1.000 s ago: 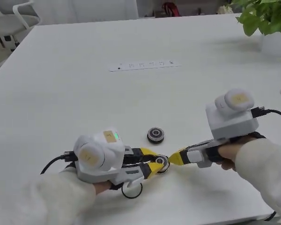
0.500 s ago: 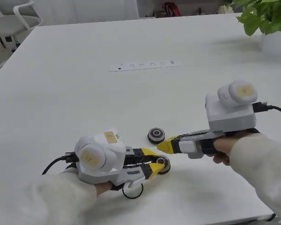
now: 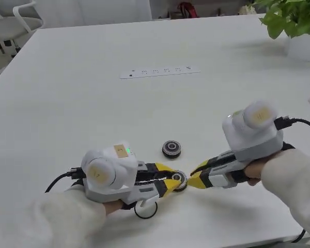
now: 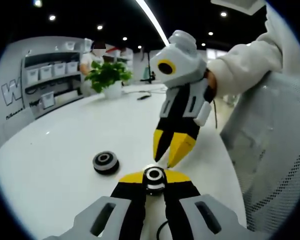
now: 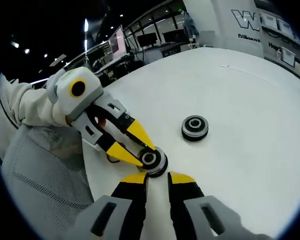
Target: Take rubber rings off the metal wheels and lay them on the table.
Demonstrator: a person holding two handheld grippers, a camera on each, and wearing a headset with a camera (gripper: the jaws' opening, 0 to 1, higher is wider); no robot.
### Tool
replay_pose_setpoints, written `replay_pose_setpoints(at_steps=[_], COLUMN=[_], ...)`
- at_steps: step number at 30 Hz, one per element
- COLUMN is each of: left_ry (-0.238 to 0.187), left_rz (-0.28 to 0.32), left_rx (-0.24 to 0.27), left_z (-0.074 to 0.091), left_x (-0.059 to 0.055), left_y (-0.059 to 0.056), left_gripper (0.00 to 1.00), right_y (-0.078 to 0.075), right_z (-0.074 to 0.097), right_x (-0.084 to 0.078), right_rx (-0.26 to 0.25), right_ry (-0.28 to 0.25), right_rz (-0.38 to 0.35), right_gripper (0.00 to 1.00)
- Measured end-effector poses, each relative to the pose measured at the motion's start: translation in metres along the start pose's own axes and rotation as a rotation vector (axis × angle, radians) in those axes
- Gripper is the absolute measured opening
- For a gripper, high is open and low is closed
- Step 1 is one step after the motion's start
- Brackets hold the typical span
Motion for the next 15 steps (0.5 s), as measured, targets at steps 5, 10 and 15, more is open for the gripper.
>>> replay_pose_setpoints(at_steps=[5, 10, 15], left_ry=[-0.001, -0.001, -0.002], left_rz=[0.002, 0.004, 0.005], left_rx=[0.0, 0.0, 0.0], left_z=[0.0, 0.0, 0.0], left_x=[0.0, 0.0, 0.0], left_y=[0.0, -0.001, -0.001], left_gripper=[0.14, 0.14, 0.14], right_y=[0.003, 0.008, 0.007], right_z=[-0.006, -0.012, -0.013], right_x=[0.0, 0.0, 0.002], right_rx=[-0.03, -0.057, -0.069], right_ry=[0.001, 0.034, 0.025], right_rz=[0.069, 0.144, 0.149], right_gripper=[0.22, 0.21, 0.22])
Point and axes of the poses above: the centre of the closed fingertips' face, and the gripper's own axes: z roughly backward along the fingers, y roughly to its left, x roughly out of its top, the point moved 9 cm from there along z, roughly backward along the fingers, and after that the axes turned 15 degrees about y, right-handed, at the moved point
